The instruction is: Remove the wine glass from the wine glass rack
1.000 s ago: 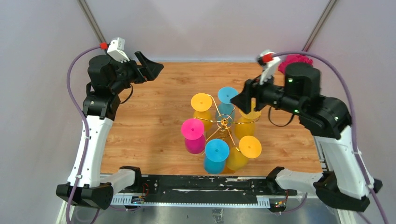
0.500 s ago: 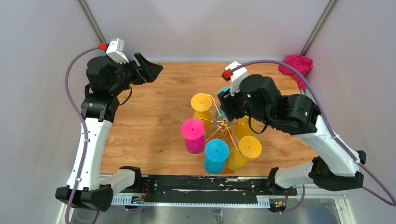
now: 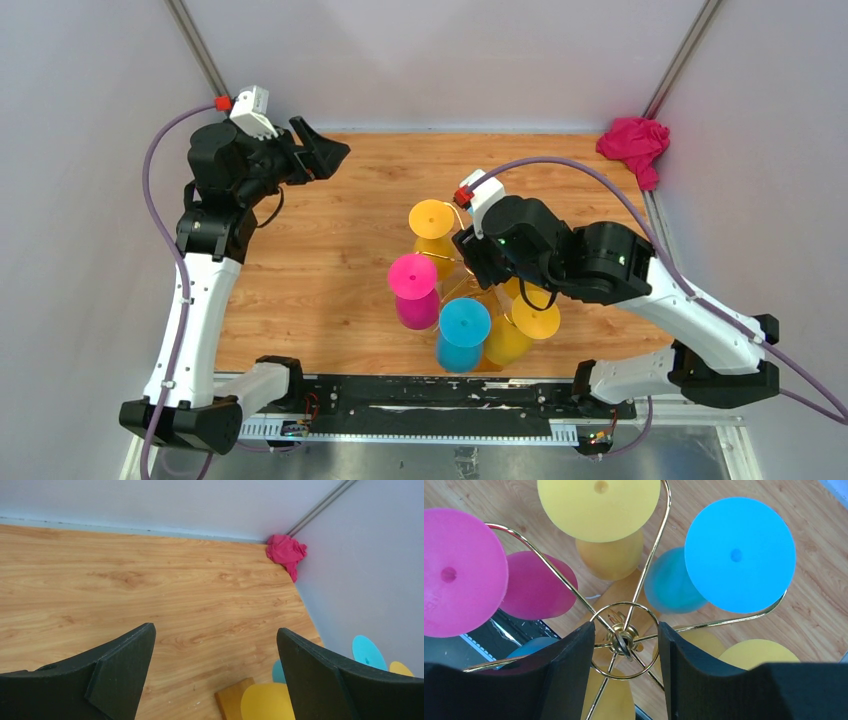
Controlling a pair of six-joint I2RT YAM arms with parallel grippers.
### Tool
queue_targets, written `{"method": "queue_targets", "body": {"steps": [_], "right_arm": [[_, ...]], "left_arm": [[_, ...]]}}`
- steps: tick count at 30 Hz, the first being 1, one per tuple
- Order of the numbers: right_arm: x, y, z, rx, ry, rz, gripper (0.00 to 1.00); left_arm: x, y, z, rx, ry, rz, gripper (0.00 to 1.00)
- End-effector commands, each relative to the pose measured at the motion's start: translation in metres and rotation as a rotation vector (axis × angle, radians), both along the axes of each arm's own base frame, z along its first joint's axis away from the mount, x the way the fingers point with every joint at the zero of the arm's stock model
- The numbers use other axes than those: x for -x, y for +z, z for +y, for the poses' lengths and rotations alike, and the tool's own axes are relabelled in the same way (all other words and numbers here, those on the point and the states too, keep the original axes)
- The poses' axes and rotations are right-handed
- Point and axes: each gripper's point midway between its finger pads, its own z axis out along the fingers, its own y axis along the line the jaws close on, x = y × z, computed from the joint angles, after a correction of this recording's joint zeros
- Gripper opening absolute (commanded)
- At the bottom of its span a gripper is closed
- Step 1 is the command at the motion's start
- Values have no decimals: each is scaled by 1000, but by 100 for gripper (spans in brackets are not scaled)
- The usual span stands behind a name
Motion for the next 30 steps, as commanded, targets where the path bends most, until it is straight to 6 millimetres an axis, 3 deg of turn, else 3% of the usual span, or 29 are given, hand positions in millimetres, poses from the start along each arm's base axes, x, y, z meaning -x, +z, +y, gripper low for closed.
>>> {"method": "queue_targets", "body": {"steps": [1, 4, 7, 11, 14, 18, 24, 30], "right_arm": [[3, 1, -1, -46, -28, -2, 52], [3, -4, -1, -45, -34, 7, 46], [2, -5, -4, -52, -52, 1, 29], [1, -2, -6, -64, -57, -13, 26], [-1, 0, -3, -66, -54, -24, 12], [-5, -5, 3, -39, -52, -27, 2], [-10, -5, 12, -36, -51, -38, 0], [-19, 1, 8, -37, -93, -83, 0]], "left_arm": [[7, -2, -1, -2, -6, -3, 97], [6, -4, 0, -3, -5, 3, 97], [6, -5, 0, -4, -4, 4, 97], [6, -6, 0, -3, -3, 5, 98], [6, -6, 0, -3, -1, 5, 97], [6, -7, 1, -4, 2, 6, 98], [6, -7, 3, -14, 14, 6, 98], [5, -8, 4, -21, 18, 9, 98]]}}
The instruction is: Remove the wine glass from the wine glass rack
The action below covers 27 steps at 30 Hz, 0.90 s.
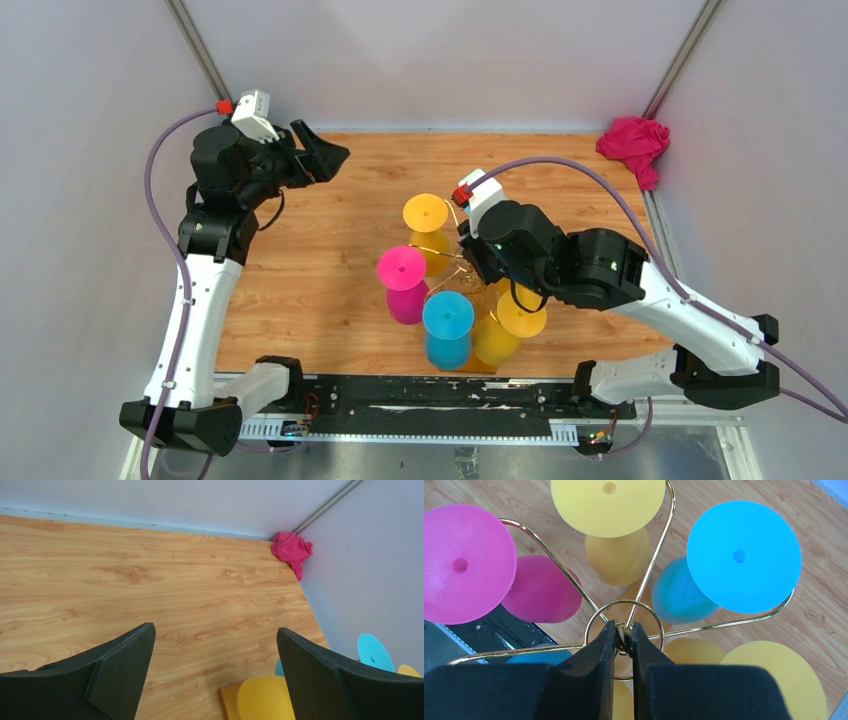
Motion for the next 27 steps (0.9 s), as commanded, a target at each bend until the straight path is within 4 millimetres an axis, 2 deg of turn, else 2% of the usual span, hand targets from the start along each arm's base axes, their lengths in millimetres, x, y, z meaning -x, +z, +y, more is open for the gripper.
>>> {"method": "queue_targets", "body": {"steps": [1, 12, 19, 24, 27], "right_arm": [[-15, 6, -6, 26, -66, -75, 0], [-27, 37, -7, -23, -86, -183, 0], [-27, 44, 5, -47, -53, -188, 0], [-29, 50, 5, -49, -54, -205, 0], [-33, 61, 5, -50, -65, -231, 0]], "left_arm": [[4, 1, 1, -16, 2, -8, 98], [1, 2, 3, -20, 12, -9, 98], [1, 1, 5, -32, 21, -4, 98], [3, 1, 5, -37, 21, -4, 98], [4, 2, 6, -40, 25, -8, 98]]}}
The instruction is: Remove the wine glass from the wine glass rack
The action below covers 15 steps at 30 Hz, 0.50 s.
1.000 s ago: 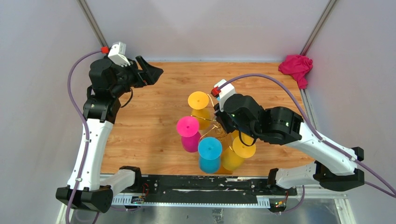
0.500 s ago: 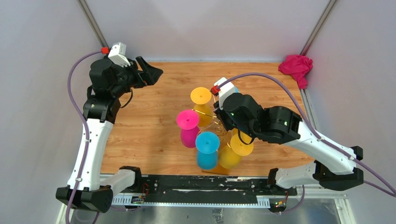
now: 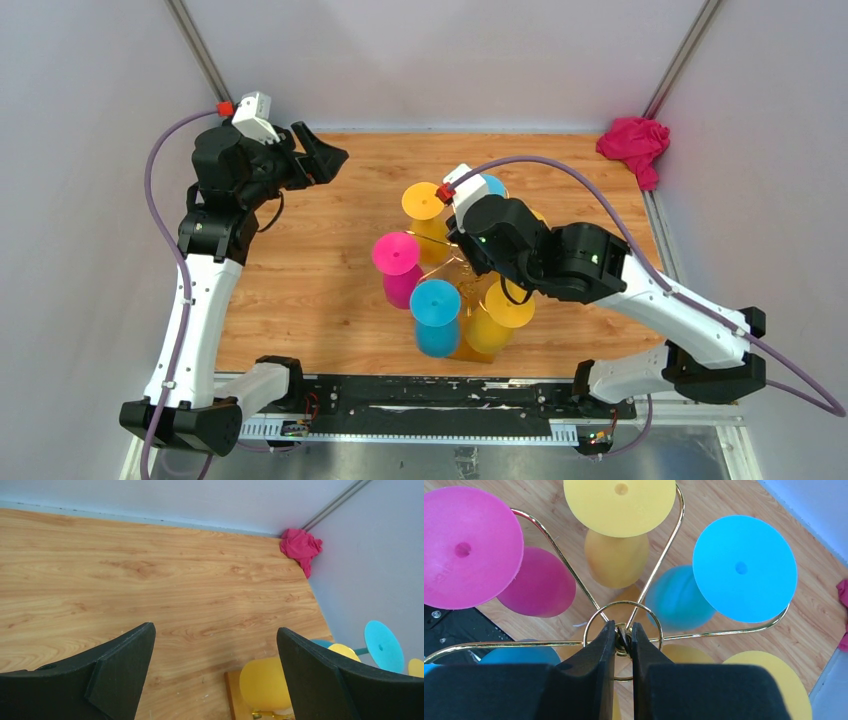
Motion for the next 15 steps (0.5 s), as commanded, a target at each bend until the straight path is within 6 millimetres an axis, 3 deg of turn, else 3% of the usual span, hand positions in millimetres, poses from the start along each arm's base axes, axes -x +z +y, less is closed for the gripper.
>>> {"method": "queue_targets", "body": {"steps": [1, 15], "right_arm": [[-18, 60, -3, -103, -63, -157, 0], [-39, 88, 14, -142, -66, -216, 0]], "left_arm": [[4, 10, 3, -18, 8, -31, 98], [-2, 5, 12, -72, 49, -17, 98]]}}
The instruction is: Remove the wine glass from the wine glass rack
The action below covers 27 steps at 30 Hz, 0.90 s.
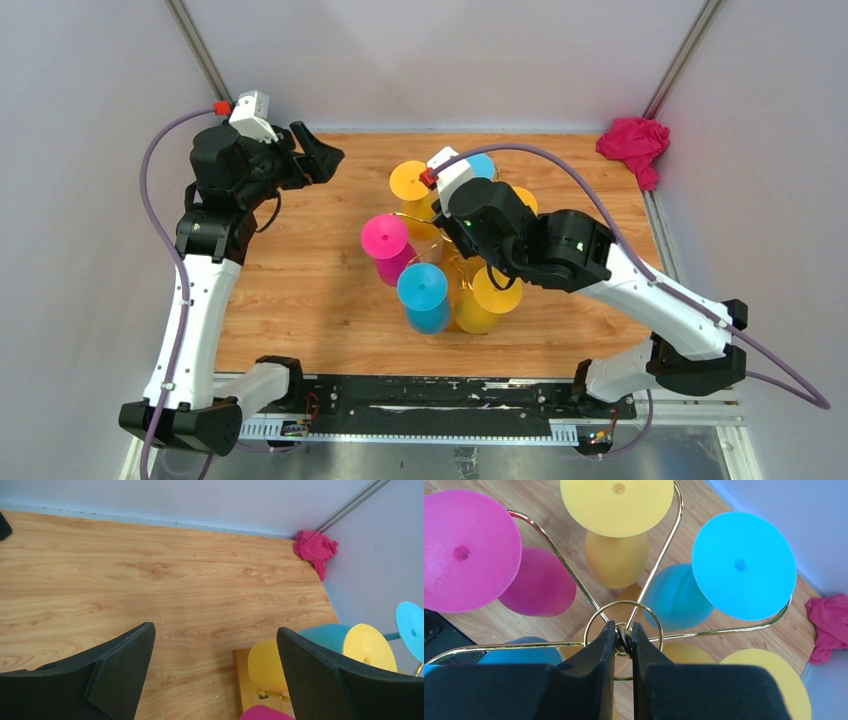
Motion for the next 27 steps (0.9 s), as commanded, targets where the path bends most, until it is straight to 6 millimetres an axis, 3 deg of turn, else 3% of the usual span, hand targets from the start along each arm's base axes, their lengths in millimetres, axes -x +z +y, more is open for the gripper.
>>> {"method": "queue_targets", "body": {"steps": [1, 15, 20, 27], "right_arm": [[-21, 63, -1, -186, -46, -128, 0], [-79, 81, 18, -233, -4, -125, 0], [-96, 75, 24, -224, -4, -111, 0], [-127, 68, 17, -226, -33, -97, 0]], "left_arm": [[-2, 4, 6, -43, 21, -9, 98], [-16, -15, 38, -125, 197, 60, 100], [-21, -23, 39, -140, 200, 80, 100], [-26, -30, 40, -155, 199, 90, 100]]}}
